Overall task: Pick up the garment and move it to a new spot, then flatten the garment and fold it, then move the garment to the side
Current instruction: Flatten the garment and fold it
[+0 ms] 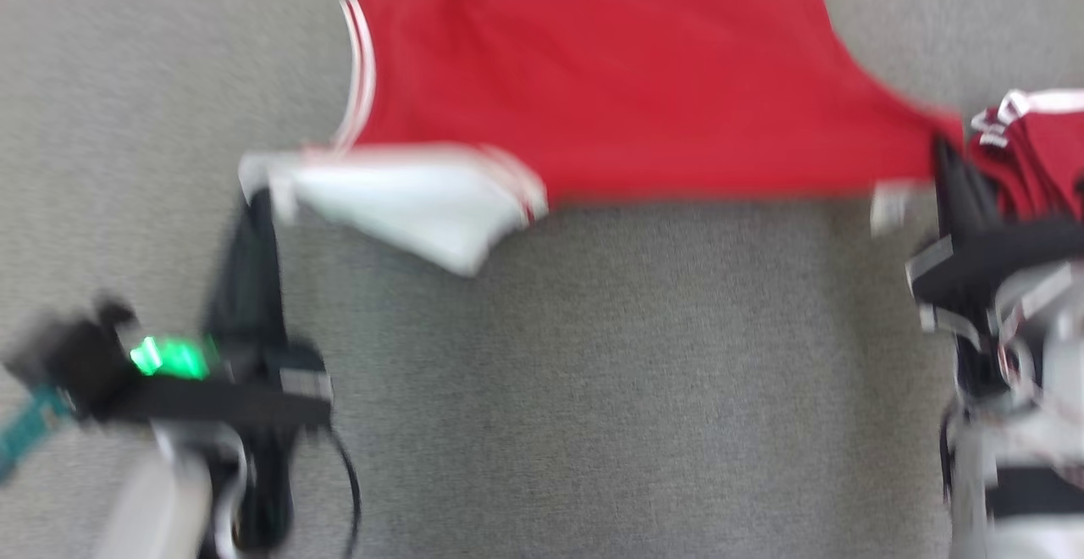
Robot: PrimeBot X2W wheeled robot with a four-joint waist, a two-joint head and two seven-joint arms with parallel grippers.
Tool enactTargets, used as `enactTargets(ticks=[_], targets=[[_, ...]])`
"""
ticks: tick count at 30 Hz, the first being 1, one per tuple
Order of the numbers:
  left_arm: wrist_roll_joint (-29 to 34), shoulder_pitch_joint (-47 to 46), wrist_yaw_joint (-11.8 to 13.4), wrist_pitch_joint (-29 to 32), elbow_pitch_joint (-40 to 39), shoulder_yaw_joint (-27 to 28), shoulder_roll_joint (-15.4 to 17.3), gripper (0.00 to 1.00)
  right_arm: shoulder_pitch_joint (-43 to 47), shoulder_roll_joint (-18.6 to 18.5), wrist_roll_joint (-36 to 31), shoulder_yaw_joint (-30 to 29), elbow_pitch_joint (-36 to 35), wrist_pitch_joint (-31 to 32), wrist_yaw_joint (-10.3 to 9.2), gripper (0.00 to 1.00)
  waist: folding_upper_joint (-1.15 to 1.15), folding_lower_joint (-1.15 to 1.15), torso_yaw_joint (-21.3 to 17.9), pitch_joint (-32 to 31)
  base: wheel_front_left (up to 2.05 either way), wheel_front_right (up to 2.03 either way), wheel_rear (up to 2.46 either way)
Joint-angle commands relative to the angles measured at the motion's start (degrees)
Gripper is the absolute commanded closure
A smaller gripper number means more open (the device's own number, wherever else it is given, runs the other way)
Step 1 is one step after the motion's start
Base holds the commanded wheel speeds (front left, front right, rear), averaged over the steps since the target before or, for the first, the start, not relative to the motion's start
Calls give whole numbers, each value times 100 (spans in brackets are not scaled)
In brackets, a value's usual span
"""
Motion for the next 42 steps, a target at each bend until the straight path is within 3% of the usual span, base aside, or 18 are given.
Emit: enactTargets(ticks=[1,5,10,19,27,30,35,42], targets=[[-282,522,3,116,-138,16,-52,100,445,143,27,-226,-303,182,-14,100,1,2,223,-497,0,0,0],[-812,1436,19,307,-346,12,-201,100,1184,306,114,-746,-668,463,-14,100,1,2,334,-751,0,0,0],[-1318,2203,-16,693,-271,-137,-216,100,1677,338,339,-1135,-287,379,-14,100,1,2,435,-969,0,0,0],[-2098,3041,89,1746,-490,-232,144,100,2101,332,358,-1308,343,175,-14,100,1,2,481,-1081,0,0,0],[-2614,3628,236,2132,-1200,99,503,100,2425,332,459,-1315,491,256,-14,100,1,2,434,-1061,0,0,0],[-2690,3735,285,2104,-1386,216,541,100,2607,334,596,-1259,452,275,-15,100,1,2,426,-1049,0,0,0],[-2743,3637,108,1854,-1651,385,381,100,2863,331,1071,-1188,82,198,-16,100,1,2,407,-1035,0,0,0],[-2282,2768,0,1744,-1376,-78,70,100,2746,339,1588,-823,-511,40,-14,100,1,2,347,-998,0,0,0]])
